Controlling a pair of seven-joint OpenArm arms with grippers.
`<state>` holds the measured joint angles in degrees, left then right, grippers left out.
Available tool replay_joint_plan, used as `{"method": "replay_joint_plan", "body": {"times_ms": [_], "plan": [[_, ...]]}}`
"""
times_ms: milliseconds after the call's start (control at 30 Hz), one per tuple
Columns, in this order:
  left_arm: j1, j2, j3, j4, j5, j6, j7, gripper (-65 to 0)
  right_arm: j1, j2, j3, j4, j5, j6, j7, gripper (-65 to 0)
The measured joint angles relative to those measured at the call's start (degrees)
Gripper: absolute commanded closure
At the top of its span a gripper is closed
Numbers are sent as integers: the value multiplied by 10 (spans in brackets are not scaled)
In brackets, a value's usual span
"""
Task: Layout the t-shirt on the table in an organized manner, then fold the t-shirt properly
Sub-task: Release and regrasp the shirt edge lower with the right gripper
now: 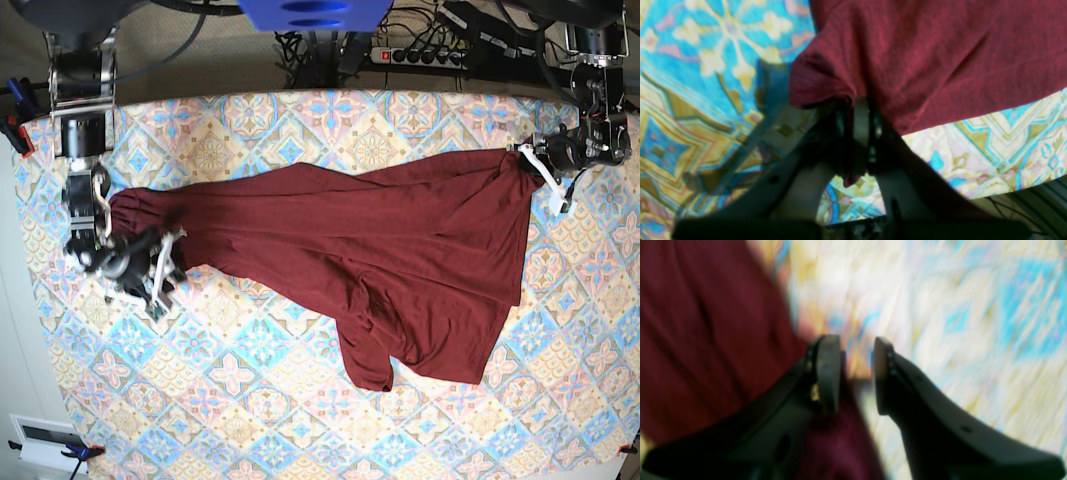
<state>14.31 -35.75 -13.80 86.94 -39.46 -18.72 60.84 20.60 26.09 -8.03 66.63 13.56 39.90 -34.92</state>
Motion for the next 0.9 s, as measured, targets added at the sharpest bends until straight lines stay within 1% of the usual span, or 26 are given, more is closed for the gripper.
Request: {"method": "replay_joint_plan", "body": {"times_ms": [100,233,267,300,400,733,800,900], "plan": [[0,-2,0,0,0,-2,0,0,23,5,-30,-38,14,0,33,-214],[0,-2,0,0,0,-2,0,0,21,10,-64,-74,-1,2,17,-216],[0,-3,0,0,0,-2,0,0,25,12,-70,-80,3,2,25,-216],[0,-3,0,0,0,-2,0,0,34,12,-75,-86,2,3,21,-216],[0,-3,0,0,0,-2,0,0,45,8,-77,-97,6,0,34,-216],[-2,-1,0,0,0,-2,1,0,37,10,-80,-97,6,0,24,-215],[-2,-1,0,0,0,-2,1,0,35,15,-80,-97,8,1,24,-214],[-2,-1,0,0,0,-2,-4,0,24,19,-79,-96,10,-1,33,-187]]}}
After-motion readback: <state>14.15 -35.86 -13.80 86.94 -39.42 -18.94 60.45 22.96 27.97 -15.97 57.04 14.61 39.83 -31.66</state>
